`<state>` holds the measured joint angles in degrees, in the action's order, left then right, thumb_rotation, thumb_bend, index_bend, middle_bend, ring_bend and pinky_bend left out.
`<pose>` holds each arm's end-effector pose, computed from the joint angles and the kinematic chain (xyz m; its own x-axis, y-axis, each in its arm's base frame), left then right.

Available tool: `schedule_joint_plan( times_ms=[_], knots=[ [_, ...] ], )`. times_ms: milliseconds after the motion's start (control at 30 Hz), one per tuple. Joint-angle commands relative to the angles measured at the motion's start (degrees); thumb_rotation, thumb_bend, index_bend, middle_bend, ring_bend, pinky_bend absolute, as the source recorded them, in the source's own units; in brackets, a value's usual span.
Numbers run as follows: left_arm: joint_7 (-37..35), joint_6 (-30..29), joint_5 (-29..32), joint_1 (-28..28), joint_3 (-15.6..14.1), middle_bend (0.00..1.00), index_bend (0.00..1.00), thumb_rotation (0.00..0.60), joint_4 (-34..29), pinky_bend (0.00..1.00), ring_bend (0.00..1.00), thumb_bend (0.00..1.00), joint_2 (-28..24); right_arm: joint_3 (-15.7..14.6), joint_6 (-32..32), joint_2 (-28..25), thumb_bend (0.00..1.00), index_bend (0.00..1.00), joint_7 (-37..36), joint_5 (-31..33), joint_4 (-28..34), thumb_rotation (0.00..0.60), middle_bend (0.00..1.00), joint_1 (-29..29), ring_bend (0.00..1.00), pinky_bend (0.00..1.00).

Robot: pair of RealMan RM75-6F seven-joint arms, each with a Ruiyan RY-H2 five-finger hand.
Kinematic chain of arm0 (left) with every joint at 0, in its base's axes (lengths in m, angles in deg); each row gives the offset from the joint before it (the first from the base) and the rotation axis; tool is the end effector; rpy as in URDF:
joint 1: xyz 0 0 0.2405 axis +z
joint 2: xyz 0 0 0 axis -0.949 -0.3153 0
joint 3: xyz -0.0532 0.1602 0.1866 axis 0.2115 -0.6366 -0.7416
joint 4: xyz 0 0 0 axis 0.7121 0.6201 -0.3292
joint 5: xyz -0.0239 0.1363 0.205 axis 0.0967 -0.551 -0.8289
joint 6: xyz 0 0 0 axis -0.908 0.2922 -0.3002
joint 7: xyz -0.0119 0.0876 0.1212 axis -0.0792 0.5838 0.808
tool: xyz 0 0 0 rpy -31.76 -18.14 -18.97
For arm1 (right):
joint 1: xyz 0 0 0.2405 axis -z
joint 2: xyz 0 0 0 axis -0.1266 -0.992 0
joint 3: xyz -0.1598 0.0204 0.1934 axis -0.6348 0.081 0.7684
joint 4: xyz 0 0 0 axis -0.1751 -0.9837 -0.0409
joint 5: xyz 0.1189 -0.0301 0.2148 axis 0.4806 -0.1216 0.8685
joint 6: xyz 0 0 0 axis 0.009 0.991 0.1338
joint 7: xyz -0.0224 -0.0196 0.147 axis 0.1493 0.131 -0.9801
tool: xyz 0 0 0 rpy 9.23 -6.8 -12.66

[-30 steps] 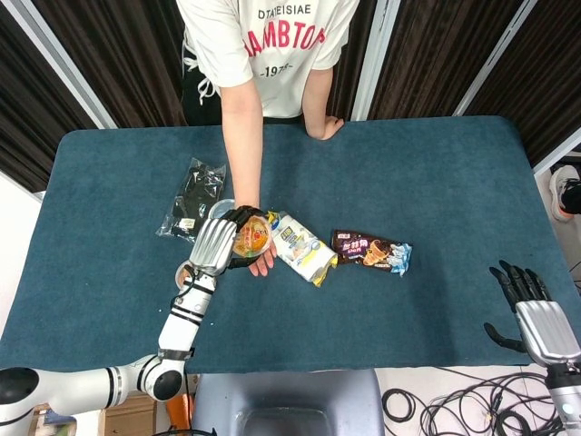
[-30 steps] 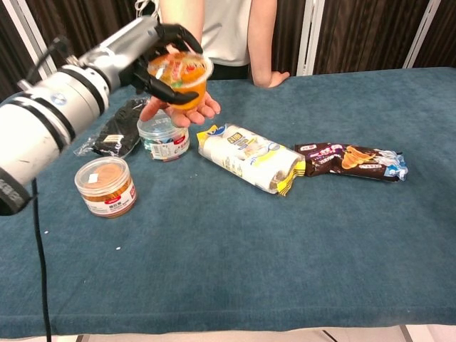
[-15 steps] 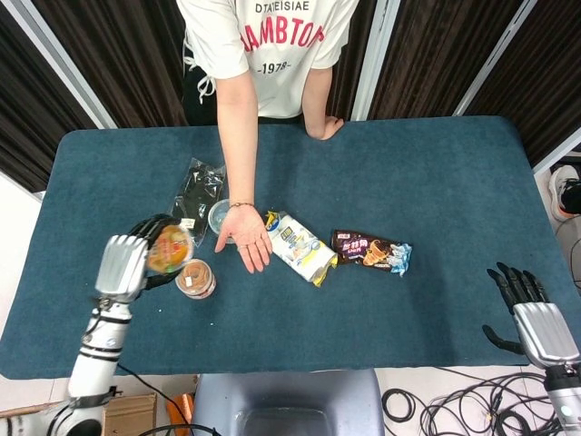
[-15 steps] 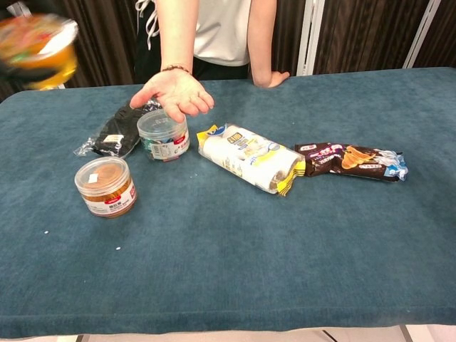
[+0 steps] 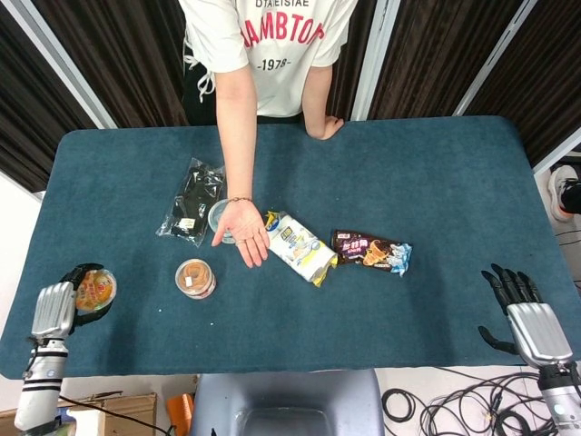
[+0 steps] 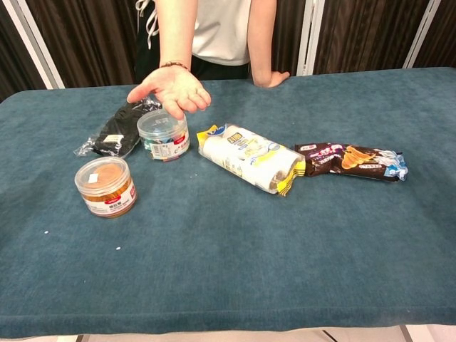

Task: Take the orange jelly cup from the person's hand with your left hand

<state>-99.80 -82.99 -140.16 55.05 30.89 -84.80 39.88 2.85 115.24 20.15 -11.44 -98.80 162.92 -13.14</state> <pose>-0.3386 0.2541 0.0465 0.1732 0.0180 0.9847 0.9828 0.0622 -0.1740 -0.3318 -0.1774 0.1178 0.4418 -0.1783 0.8792 -0.8965 -0.0521 0.4400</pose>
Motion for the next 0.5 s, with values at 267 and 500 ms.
schedule_joint_plan(
  times_ms=[267, 500],
  knots=[
    [-7.76, 8.82, -1.88, 0.75, -0.37, 0.25, 0.24, 0.600, 13.90, 0.35, 0.18, 0.34, 10.01, 0.13, 0.17, -0.19, 0.21, 0.00, -0.31, 0.21, 0.10, 0.600, 0.00, 0.04, 0.00, 0.00],
    [-7.80, 6.69, -4.75, 1.50, 0.01, 0.00, 0.00, 0.600, 12.69, 0.09, 0.00, 0.23, 9.69, 0.08, 0.37, -0.40, 0.21, 0.00, -0.47, 0.16, 0.13, 0.600, 0.00, 0.17, 0.00, 0.00]
  ],
)
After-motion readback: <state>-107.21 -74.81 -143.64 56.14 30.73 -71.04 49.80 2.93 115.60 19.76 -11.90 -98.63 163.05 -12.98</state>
